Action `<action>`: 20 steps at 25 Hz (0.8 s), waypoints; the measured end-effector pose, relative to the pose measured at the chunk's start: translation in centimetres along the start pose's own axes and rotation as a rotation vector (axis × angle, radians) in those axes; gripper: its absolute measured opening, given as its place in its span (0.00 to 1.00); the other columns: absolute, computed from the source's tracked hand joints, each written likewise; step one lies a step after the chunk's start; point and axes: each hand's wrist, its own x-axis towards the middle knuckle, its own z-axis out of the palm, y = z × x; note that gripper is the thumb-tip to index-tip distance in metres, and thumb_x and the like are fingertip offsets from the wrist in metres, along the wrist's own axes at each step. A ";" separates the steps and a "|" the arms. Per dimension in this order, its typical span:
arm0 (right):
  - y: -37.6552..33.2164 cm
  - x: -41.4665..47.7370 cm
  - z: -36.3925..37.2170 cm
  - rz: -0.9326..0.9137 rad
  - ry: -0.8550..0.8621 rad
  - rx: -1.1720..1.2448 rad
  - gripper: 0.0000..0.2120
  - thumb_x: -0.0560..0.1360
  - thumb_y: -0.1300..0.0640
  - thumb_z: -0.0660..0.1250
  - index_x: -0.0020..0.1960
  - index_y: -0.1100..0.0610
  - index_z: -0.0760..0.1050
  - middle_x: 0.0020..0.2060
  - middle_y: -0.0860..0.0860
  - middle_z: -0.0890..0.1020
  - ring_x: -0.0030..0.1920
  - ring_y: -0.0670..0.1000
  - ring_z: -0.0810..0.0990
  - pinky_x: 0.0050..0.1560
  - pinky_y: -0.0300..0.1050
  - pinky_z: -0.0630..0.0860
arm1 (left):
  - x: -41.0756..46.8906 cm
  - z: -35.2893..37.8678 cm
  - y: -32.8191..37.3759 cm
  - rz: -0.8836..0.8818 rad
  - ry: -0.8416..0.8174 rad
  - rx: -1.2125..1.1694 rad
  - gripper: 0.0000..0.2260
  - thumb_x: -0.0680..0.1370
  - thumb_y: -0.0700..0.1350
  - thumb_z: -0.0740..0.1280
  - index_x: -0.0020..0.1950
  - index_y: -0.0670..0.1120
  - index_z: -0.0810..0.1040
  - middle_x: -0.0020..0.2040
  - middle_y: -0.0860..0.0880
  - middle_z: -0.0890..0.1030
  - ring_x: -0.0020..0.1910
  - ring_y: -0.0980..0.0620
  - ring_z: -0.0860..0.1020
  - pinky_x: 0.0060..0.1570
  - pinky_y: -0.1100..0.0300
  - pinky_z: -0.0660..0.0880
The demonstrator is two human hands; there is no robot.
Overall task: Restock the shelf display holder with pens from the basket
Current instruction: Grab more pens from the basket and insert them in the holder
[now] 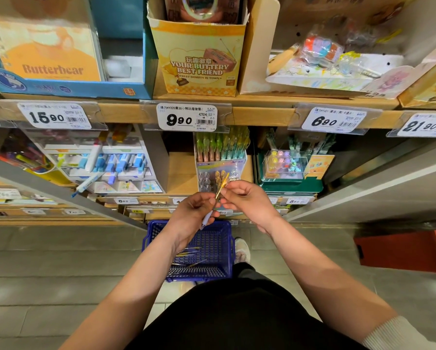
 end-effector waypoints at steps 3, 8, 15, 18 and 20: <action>-0.2 0.0 -0.5 0.000 -0.015 0.051 0.05 0.76 0.66 0.72 0.50 0.60 0.81 0.42 0.55 0.86 0.42 0.50 0.86 0.44 0.38 0.82 | 0.0 0.3 -0.2 -0.035 0.000 0.005 0.06 0.82 0.42 0.67 0.58 0.45 0.81 0.47 0.48 0.87 0.42 0.53 0.85 0.39 0.63 0.80; -0.2 0.0 -0.9 -0.010 0.034 0.035 0.04 0.75 0.66 0.73 0.50 0.60 0.82 0.40 0.54 0.87 0.43 0.51 0.87 0.44 0.39 0.83 | 0.0 0.9 0.0 -0.035 0.014 0.015 0.09 0.80 0.41 0.69 0.60 0.43 0.81 0.47 0.47 0.87 0.42 0.53 0.84 0.41 0.62 0.79; -0.7 0.1 -2.7 -0.125 0.162 0.038 0.05 0.79 0.63 0.69 0.52 0.59 0.82 0.43 0.55 0.88 0.45 0.53 0.87 0.48 0.41 0.83 | 0.0 0.8 0.2 -0.070 0.067 -0.030 0.07 0.83 0.42 0.67 0.60 0.44 0.80 0.52 0.47 0.85 0.43 0.51 0.84 0.42 0.61 0.80; -0.1 0.5 -4.5 -0.240 0.329 -0.148 0.04 0.79 0.59 0.69 0.53 0.57 0.82 0.40 0.54 0.87 0.45 0.50 0.87 0.53 0.40 0.81 | -0.1 0.0 0.1 -0.105 0.128 -0.083 0.07 0.83 0.42 0.65 0.60 0.45 0.78 0.49 0.46 0.85 0.41 0.52 0.84 0.41 0.60 0.79; 1.0 0.9 -4.9 -0.285 0.389 -0.331 0.03 0.79 0.56 0.70 0.52 0.54 0.81 0.39 0.49 0.86 0.45 0.45 0.86 0.53 0.37 0.79 | -0.1 -0.3 0.0 -0.120 0.141 -0.110 0.08 0.83 0.43 0.64 0.61 0.45 0.77 0.46 0.47 0.85 0.41 0.51 0.83 0.42 0.60 0.78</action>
